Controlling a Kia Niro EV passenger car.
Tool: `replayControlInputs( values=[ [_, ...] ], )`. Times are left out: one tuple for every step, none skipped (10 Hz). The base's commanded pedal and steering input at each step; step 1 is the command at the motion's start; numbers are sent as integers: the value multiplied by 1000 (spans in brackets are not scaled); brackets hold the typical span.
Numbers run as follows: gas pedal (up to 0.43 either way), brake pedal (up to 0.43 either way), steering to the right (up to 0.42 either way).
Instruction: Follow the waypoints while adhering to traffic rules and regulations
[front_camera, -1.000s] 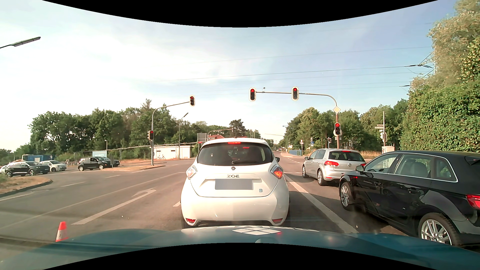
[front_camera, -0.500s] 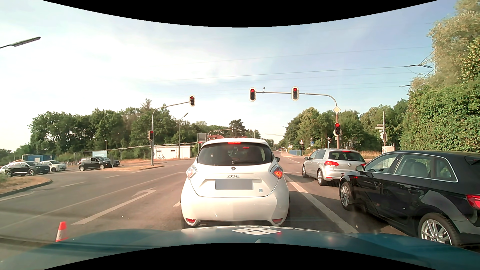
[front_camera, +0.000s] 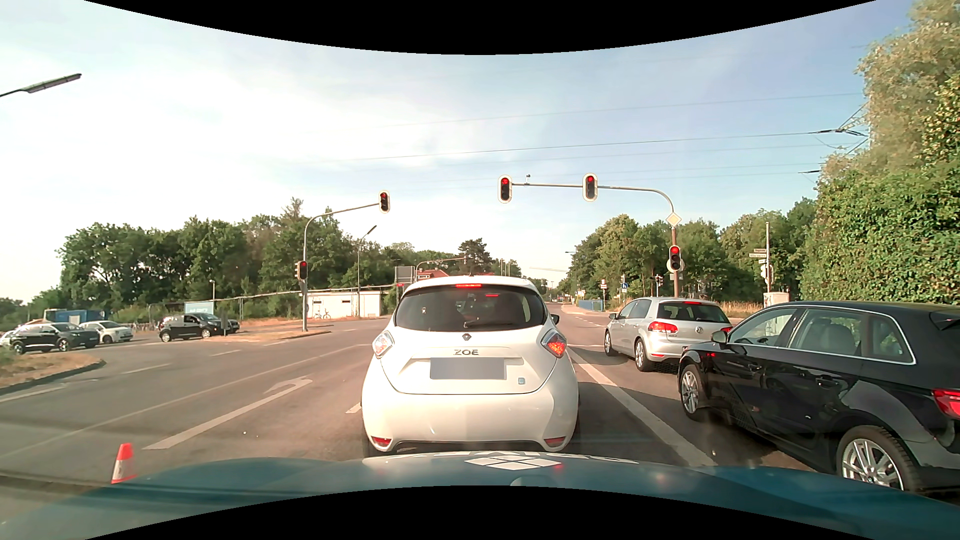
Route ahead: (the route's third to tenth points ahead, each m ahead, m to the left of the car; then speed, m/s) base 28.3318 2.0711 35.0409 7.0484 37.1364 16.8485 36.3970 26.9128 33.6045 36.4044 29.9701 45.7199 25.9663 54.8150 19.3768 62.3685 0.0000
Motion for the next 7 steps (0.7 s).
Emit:
replayControlInputs(
  values=[
    [0, 213, 5],
    [0, 213, 5],
    [0, 213, 5],
    [0, 213, 5],
    [0, 213, 5],
    [0, 213, 5],
    [0, 213, 5]
  ],
)
